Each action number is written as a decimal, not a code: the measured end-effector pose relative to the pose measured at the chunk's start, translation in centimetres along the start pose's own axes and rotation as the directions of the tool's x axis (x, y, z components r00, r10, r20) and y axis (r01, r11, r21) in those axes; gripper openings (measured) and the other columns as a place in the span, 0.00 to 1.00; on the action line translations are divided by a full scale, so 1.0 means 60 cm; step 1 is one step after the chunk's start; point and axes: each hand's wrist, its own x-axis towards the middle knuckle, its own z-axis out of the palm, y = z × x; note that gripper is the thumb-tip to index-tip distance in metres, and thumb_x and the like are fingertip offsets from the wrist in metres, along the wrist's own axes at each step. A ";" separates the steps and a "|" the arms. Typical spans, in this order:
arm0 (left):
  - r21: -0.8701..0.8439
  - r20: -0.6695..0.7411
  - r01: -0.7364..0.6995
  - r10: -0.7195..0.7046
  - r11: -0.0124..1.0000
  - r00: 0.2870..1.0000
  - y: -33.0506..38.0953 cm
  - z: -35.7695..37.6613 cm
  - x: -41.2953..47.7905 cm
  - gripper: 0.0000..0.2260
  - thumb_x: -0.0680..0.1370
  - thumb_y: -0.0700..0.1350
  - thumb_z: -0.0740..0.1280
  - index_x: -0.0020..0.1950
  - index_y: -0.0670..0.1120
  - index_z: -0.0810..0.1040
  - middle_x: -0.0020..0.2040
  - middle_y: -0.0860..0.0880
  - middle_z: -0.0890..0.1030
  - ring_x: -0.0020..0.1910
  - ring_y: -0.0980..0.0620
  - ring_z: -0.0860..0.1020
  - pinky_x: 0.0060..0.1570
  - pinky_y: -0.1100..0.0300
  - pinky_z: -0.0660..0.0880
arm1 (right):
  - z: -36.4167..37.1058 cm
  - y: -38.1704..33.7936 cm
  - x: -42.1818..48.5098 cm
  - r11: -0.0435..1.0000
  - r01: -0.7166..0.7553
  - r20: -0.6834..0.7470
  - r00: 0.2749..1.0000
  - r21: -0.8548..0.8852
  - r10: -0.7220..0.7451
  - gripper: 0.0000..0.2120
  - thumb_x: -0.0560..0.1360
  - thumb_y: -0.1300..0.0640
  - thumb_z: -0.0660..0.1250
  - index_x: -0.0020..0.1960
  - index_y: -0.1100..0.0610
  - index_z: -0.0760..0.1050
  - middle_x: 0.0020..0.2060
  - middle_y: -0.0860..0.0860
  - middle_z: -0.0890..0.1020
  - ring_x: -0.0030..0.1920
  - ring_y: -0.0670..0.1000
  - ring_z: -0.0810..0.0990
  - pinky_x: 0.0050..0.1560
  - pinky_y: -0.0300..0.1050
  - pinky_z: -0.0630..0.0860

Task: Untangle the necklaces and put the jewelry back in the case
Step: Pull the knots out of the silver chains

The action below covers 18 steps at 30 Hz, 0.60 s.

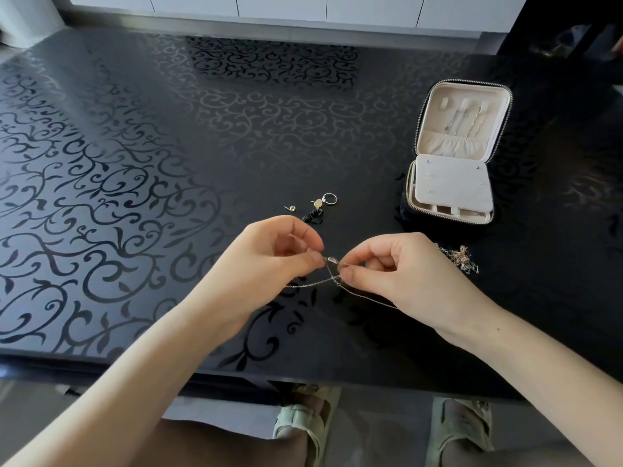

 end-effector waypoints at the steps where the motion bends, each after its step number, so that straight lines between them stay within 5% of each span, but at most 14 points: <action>1: 0.017 -0.009 -0.015 0.016 1.000 1.000 0.000 0.001 0.000 0.05 0.73 0.38 0.69 0.41 0.48 0.79 0.36 0.47 0.79 0.35 0.54 0.74 0.41 0.58 0.71 | -0.003 0.000 0.000 1.000 0.002 -0.006 1.000 -0.023 -0.002 0.02 0.70 0.57 0.73 0.39 0.53 0.82 0.23 0.46 0.71 0.26 0.42 0.67 0.30 0.31 0.65; 4: 0.139 -0.039 -0.073 0.079 0.988 0.996 0.000 0.005 -0.001 0.06 0.73 0.37 0.68 0.41 0.48 0.79 0.39 0.47 0.82 0.38 0.50 0.78 0.44 0.58 0.74 | -0.011 0.003 0.001 0.984 0.027 -0.034 0.999 -0.174 -0.034 0.03 0.68 0.53 0.74 0.38 0.51 0.82 0.22 0.45 0.71 0.26 0.41 0.68 0.32 0.38 0.66; 8: 0.334 -0.040 -0.127 0.149 0.934 0.988 0.001 0.009 -0.004 0.07 0.73 0.39 0.68 0.40 0.51 0.80 0.34 0.52 0.80 0.33 0.59 0.75 0.36 0.71 0.70 | -0.019 -0.001 -0.003 0.960 0.075 -0.060 0.994 -0.271 -0.094 0.03 0.67 0.50 0.73 0.37 0.48 0.82 0.22 0.45 0.73 0.25 0.42 0.69 0.32 0.37 0.66; 12: 0.437 -0.035 -0.154 0.188 0.886 0.982 0.004 0.013 -0.004 0.07 0.72 0.40 0.70 0.38 0.52 0.80 0.31 0.53 0.77 0.35 0.56 0.74 0.37 0.70 0.70 | -0.027 -0.009 -0.006 0.981 0.100 -0.090 0.989 -0.168 -0.116 0.03 0.70 0.54 0.71 0.38 0.50 0.83 0.24 0.49 0.78 0.26 0.41 0.71 0.32 0.36 0.69; 18: 0.486 -0.025 -0.143 0.177 0.862 0.984 0.001 0.013 -0.003 0.09 0.73 0.41 0.69 0.36 0.55 0.79 0.30 0.54 0.76 0.35 0.61 0.73 0.35 0.74 0.68 | -0.042 -0.013 -0.007 0.998 0.040 -0.126 0.991 0.040 -0.035 0.06 0.72 0.55 0.68 0.39 0.53 0.82 0.21 0.45 0.72 0.25 0.41 0.68 0.30 0.30 0.67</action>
